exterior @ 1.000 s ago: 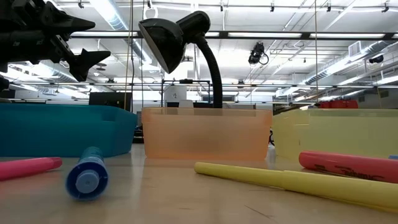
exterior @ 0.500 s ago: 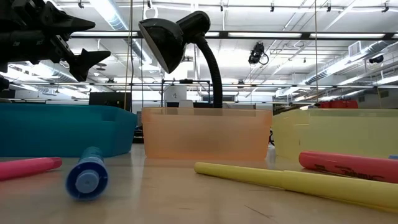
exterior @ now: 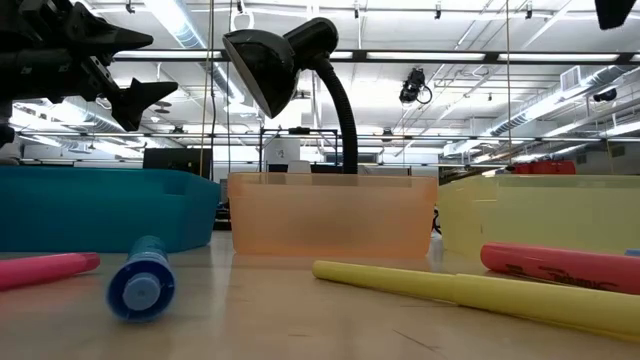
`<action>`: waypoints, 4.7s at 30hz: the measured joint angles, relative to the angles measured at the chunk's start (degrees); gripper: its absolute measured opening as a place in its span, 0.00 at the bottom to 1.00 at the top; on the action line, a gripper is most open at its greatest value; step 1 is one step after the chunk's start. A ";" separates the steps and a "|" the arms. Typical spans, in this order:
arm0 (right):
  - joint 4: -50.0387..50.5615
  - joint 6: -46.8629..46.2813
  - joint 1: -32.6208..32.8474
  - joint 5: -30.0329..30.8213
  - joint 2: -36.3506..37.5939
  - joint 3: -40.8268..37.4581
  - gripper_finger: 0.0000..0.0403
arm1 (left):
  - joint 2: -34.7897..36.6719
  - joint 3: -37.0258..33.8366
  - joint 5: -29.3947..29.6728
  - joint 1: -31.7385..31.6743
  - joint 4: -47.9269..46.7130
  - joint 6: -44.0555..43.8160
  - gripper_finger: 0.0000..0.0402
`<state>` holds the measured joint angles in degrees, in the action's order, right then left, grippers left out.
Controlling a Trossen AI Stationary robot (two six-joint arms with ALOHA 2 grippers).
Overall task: Pick & Place Markers
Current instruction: Put the right blue highlighter pen into the yellow bin
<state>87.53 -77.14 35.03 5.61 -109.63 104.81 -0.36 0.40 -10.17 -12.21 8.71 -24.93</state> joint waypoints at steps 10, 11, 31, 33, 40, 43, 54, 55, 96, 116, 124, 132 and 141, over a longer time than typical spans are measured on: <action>-1.87 -1.66 1.37 1.91 -4.69 0.00 0.65 | 0.00 0.00 0.00 0.00 -0.02 0.00 0.85; -2.00 -1.71 1.49 1.91 -5.31 0.00 0.65 | 0.00 0.00 0.00 0.00 -0.02 0.00 0.85; -19.50 0.19 1.29 -2.98 -6.97 -18.45 0.65 | 0.01 0.01 0.00 0.01 0.00 0.00 0.85; -21.05 1.08 1.11 -3.16 -6.97 -19.28 0.65 | 0.00 0.02 0.00 0.01 -0.01 0.00 0.85; -26.73 3.51 0.79 -3.17 -6.95 -21.54 0.65 | 0.00 0.00 0.00 0.00 0.00 -0.01 0.85; -28.76 3.65 0.79 -3.19 -6.95 -22.70 0.65 | 0.00 0.02 0.00 0.00 0.00 0.00 0.85; -33.80 5.02 0.76 -4.62 -6.73 -26.49 0.65 | 0.00 0.00 0.00 0.01 0.00 0.00 0.85; -33.82 5.16 0.76 -4.56 -6.73 -26.49 0.65 | 0.00 0.01 0.00 0.01 0.00 -0.01 0.85; -35.12 3.49 0.72 -6.07 -6.52 -26.55 0.18 | 0.00 0.00 0.00 0.00 -0.02 0.00 0.85; -30.46 16.02 0.68 -9.97 3.95 -26.47 0.18 | 0.01 0.02 0.00 0.00 0.00 -0.01 0.85; -25.59 24.72 0.68 -14.70 7.37 -26.45 0.18 | 0.00 0.00 0.00 0.02 0.00 0.00 0.85; -20.71 37.67 0.68 -15.08 8.72 -26.45 0.18 | 0.02 0.01 0.00 0.00 0.00 -0.01 0.85; -20.38 45.73 0.66 -9.25 8.93 -26.38 0.18 | 0.01 0.02 0.00 0.01 0.00 0.00 0.85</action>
<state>67.15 -31.41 35.69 -3.65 -100.69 78.43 -0.35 0.42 -10.17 -12.20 8.71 -24.93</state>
